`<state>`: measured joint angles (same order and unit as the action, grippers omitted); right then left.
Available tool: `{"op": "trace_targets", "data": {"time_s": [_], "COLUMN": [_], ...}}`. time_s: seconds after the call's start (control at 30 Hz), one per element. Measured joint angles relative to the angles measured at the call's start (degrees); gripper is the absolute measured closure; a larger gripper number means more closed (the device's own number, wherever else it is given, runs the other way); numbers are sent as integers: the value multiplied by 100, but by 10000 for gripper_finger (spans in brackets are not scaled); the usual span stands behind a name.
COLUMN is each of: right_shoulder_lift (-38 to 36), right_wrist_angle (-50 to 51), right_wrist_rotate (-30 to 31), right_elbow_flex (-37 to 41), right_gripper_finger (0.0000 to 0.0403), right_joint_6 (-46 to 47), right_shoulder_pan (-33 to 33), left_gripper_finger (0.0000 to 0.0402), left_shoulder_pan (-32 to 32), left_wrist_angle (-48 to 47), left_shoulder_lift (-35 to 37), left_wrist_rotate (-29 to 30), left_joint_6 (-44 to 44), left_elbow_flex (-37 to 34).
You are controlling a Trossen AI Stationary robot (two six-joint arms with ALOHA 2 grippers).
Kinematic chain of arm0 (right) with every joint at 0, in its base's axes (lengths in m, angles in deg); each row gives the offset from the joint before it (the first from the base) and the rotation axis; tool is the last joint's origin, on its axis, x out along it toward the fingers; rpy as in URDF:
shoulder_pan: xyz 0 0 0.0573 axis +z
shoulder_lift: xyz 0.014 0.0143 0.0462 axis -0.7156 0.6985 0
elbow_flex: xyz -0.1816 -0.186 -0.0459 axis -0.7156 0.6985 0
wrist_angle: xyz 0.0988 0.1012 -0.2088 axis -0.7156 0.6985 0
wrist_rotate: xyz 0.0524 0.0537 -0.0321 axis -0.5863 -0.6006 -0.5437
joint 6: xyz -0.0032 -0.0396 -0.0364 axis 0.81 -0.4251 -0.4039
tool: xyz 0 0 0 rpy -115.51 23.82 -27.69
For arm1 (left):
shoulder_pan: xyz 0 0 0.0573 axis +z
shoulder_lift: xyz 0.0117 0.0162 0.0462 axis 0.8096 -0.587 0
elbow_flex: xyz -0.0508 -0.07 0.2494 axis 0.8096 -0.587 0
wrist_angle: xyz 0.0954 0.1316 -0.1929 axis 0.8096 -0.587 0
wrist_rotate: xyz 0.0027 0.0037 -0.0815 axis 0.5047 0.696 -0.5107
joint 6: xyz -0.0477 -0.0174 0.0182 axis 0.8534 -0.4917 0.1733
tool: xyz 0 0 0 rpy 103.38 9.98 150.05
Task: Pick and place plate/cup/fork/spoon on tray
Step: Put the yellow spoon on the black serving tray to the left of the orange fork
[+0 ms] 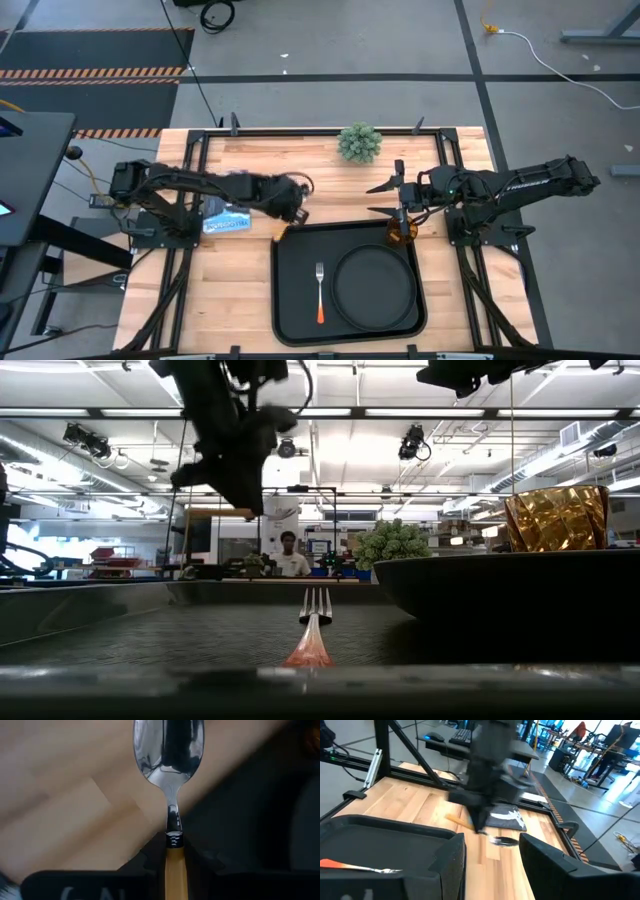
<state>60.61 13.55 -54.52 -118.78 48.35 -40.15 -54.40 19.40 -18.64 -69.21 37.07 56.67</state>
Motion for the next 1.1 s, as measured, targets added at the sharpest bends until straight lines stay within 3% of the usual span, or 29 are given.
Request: {"op": "trace_targets", "data": {"time_s": [0.23, 0.4, 0.7, 0.93, 1.1], "right_shoulder_lift": [-400, -877, -1153, -1119, -1124], "right_wrist_angle": [-105, -149, 83, 130, 139], "right_wrist_rotate": [542, 525, 196, 195, 193], "right_elbow_flex": [0, 0, 0, 1, 2], "right_gripper_finger": [207, 207, 207, 207, 207], "right_joint_6": [-357, -435, -383, -388, -387], "right_shoulder_pan": [0, 0, 0, 0, 0], "left_gripper_finger": [338, 340, 341, 341, 342], "left_shoulder_pan": [-1281, -1918, -2268, -2447, -2539], "left_wrist_angle": [-33, 45, -636, -1933, -2322], "left_shoulder_lift": [-74, -389, -1494, -2475, -2857], "left_wrist_rotate": [114, 149, 159, -46, -90], "left_joint_6": [1787, 2791, 3087, 3185, 3469], "left_elbow_flex": [31, 274, 1633, 2824, 3281]}}
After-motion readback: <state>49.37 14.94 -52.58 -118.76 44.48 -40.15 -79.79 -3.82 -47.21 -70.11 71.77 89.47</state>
